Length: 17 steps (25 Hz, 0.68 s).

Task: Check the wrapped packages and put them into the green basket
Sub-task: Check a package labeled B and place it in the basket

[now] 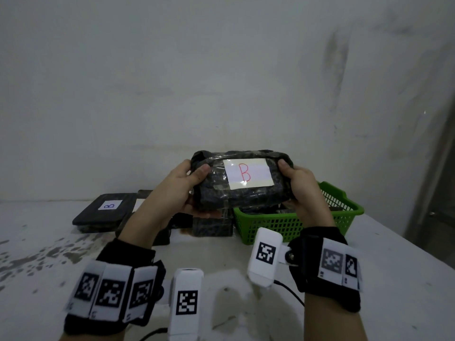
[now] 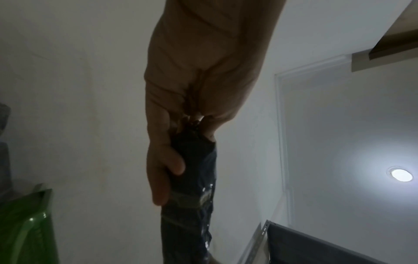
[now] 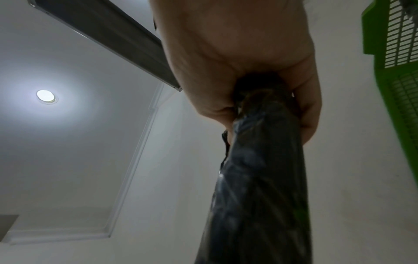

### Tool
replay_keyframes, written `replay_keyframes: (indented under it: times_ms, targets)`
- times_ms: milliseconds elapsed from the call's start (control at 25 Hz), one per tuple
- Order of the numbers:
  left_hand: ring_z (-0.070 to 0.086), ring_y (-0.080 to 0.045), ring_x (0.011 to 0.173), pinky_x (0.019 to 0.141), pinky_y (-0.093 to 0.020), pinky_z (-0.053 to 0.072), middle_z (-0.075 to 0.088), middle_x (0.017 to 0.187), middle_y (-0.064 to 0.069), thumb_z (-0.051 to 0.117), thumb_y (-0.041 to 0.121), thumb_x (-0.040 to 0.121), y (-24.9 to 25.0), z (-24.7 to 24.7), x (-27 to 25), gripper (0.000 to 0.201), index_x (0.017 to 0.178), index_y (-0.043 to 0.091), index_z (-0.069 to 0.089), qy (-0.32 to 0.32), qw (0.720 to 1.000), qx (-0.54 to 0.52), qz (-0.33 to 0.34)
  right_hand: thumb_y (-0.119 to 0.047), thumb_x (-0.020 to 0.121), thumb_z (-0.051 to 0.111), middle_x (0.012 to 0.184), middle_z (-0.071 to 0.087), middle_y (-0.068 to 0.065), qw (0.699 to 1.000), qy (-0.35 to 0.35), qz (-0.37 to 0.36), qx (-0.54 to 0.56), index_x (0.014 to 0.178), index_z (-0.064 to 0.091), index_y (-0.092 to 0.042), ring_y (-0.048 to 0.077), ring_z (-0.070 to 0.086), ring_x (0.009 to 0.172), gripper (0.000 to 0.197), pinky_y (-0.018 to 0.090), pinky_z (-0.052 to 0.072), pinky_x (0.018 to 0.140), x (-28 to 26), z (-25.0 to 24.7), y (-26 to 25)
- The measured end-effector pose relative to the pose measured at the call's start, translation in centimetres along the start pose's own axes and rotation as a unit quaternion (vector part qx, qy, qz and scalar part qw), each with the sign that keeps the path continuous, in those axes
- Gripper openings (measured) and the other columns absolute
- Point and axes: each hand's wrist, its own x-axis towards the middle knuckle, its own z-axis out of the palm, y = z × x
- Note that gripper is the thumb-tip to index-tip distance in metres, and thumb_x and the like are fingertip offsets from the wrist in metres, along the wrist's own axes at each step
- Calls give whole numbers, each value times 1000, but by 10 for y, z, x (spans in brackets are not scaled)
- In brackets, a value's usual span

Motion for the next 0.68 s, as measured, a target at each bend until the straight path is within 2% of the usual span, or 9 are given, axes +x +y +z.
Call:
replay_keyframes:
  times_ms: [80,160,280,360,400,440,520,600,680]
  targets:
    - [67,-28,53,39,-23,49,65,101,-12,41,34,95,-2,4,1,29,111,12,51,-9,1000,9,-28,-26,94,50,71,62,4,1000,15,8,-9,75,60,-12,17,58,60,25,22,46,49,-4,-3,-5]
    - [66,-26,48,37,-22,48,68,88,-10,39,40,94,-6,8,4,33,104,12,53,-18,997,52,-54,-28,94,46,66,60,2,999,20,10,-41,71,58,-14,15,56,57,30,19,44,43,-8,-11,-11]
    - [67,-24,49,44,-26,55,66,86,-6,43,41,93,-5,20,17,32,99,12,54,-21,988,138,-65,-31,95,43,69,58,3,996,27,14,-85,79,57,-12,15,54,60,28,18,43,42,-11,-32,-17]
    - [64,-18,46,43,-28,55,61,81,-9,44,36,94,-2,33,31,34,97,4,54,-21,988,141,-59,-29,92,51,75,59,3,994,26,6,-108,93,58,-10,16,56,65,21,25,45,52,-11,-50,-22]
    - [60,-13,42,38,-24,51,56,75,-8,44,32,95,0,42,39,33,96,0,52,-16,988,148,-50,-27,90,56,78,61,4,993,16,-2,-114,103,56,-12,18,58,68,20,29,48,60,-10,-62,-27]
    - [58,-11,43,35,-21,48,53,74,-7,45,30,95,1,50,46,31,97,0,52,-10,987,158,-39,-23,87,60,82,62,5,993,1,-6,-120,114,51,-19,20,60,72,28,34,49,67,-8,-74,-33]
    - [60,-14,57,38,-20,49,55,86,-6,48,31,94,4,69,63,30,105,3,51,-13,987,160,-29,-15,85,63,86,63,7,987,-34,-8,-155,117,49,-30,23,60,74,38,36,50,70,-4,-97,-49]
    - [62,-17,63,45,-20,53,57,104,-11,49,32,94,4,87,82,41,118,-1,46,-37,989,143,-31,-10,85,61,82,63,7,983,-22,-21,-182,110,59,-21,21,59,68,28,29,53,57,5,-115,-66]
    - [64,-18,66,60,-23,57,52,122,-18,47,39,94,2,104,102,59,133,-3,36,-61,986,147,-44,-7,83,64,78,61,9,982,52,-45,-175,99,62,-8,20,58,65,17,25,53,46,23,-129,-77]
